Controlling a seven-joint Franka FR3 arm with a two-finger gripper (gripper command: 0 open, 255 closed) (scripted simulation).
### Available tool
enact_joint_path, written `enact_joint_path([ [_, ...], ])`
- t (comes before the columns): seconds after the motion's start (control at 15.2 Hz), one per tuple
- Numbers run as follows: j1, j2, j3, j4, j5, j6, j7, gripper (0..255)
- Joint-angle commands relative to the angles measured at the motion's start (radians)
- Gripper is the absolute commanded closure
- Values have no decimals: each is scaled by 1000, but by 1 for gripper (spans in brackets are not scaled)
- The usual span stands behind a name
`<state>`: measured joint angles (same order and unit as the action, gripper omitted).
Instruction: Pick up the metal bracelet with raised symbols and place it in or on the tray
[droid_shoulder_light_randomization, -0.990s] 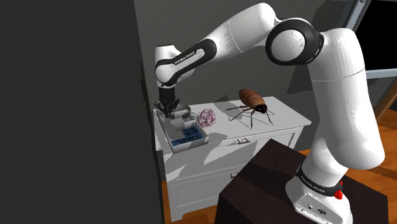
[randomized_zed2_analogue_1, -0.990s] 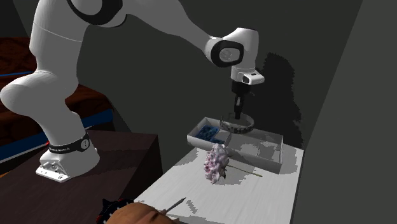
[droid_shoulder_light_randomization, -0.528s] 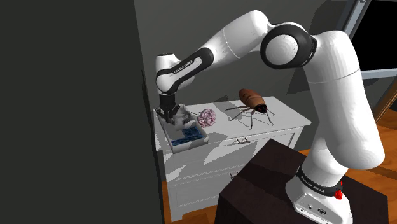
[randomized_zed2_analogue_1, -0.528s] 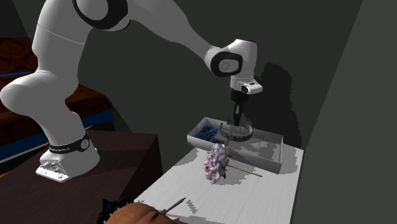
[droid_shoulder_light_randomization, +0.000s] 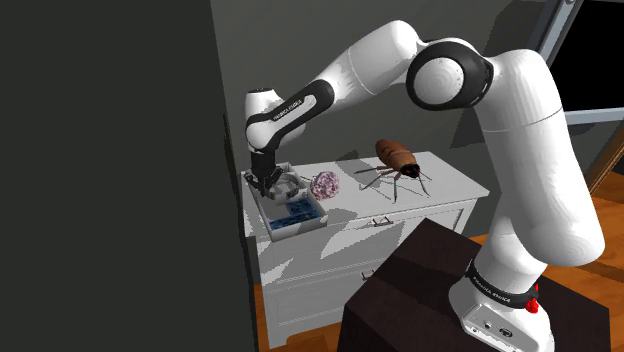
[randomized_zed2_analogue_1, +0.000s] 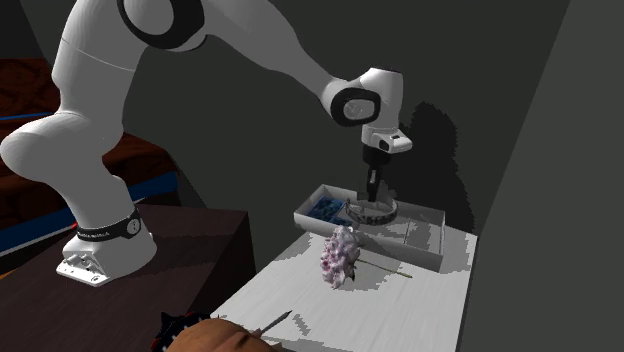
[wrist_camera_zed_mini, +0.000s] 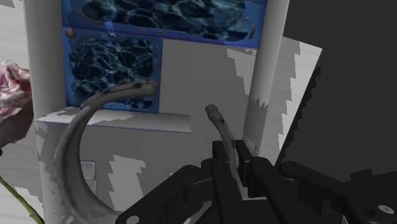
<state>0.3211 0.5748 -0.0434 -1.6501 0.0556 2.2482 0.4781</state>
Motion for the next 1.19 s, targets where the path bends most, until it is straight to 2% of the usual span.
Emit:
enact_joint_path([
  [0.0,0,1,0,-3,0,0,0,255],
  [0.07,0,-1,0,-5,0,1,1,0],
  [0.4,0,1,0,-3,0,0,0,0],
  [0.66,0,-66,-3,24,-5,-94,3,0],
  [1.12,0,-66,-3,24,-5,-94,3,0],
])
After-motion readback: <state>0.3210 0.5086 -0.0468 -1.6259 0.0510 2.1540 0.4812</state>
